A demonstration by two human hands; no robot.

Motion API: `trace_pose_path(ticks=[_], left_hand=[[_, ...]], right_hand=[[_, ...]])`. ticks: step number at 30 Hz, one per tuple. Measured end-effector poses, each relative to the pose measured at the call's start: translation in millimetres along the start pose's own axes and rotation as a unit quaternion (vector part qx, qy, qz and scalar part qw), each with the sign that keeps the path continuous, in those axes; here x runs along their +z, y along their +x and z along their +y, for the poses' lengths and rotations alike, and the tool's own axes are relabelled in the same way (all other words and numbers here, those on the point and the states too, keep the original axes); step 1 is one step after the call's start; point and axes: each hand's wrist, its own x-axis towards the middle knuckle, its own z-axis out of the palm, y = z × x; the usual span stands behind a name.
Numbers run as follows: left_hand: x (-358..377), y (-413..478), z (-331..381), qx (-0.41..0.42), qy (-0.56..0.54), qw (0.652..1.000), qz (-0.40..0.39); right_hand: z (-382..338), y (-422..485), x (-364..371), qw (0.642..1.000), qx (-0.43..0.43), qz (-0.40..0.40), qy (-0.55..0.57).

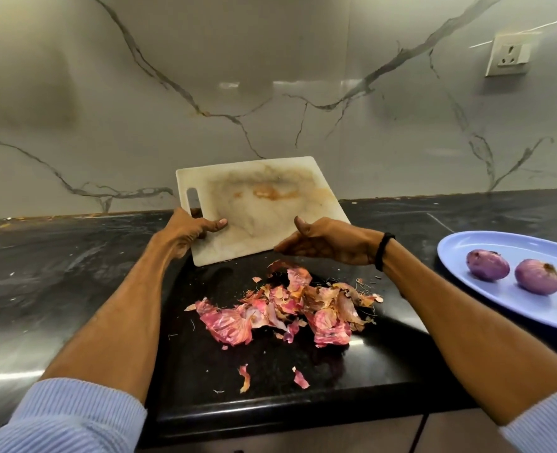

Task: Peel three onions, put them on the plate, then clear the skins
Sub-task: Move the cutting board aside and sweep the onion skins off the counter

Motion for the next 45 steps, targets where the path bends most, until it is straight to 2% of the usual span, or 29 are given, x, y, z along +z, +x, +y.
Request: trace_pose_path(ticks=[5, 10, 13, 17, 22, 29, 40, 45], left_hand=[[-0.3, 4.2, -1.6, -0.026, 0.020, 0.999, -0.020], [-0.6, 4.9, -0.7, -0.049, 0.064, 0.997, -0.015], [-0.1, 8.5, -2.1, -0.053, 0.105, 0.993, -0.014], [6.6, 8.4, -3.5, -0.038, 0.195, 0.980, 0.008], [15.0, 0.2, 1.5, -0.027, 0.246, 0.968, 0.026], [19.5, 2.0, -4.1, -0.013, 0.324, 0.946, -0.024], [33.3, -5.8, -10.2, -0.061, 0.360, 0.929, 0.057], [31.9, -27.2, -8.1, -0.061, 0.370, 0.922, 0.098]], right_hand=[[1.1, -4.8, -19.0, 0.991, -0.014, 0.122, -0.049], [7.9, -12.2, -33.7, 0.968, 0.023, 0.207, -0.143], [13.6, -14.3, -37.4, 0.958, 0.037, 0.217, -0.184], [12.7, -17.0, -39.5, 0.949, 0.008, 0.245, -0.197], [10.6, -17.4, -41.4, 0.934, 0.018, 0.254, -0.252], [9.1, -18.6, -38.4, 0.924, 0.028, 0.250, -0.290], [17.2, -37.6, -29.0, 0.901, 0.039, 0.296, -0.313], [27.7, -68.6, -11.3, 0.889, 0.088, 0.338, -0.298]])
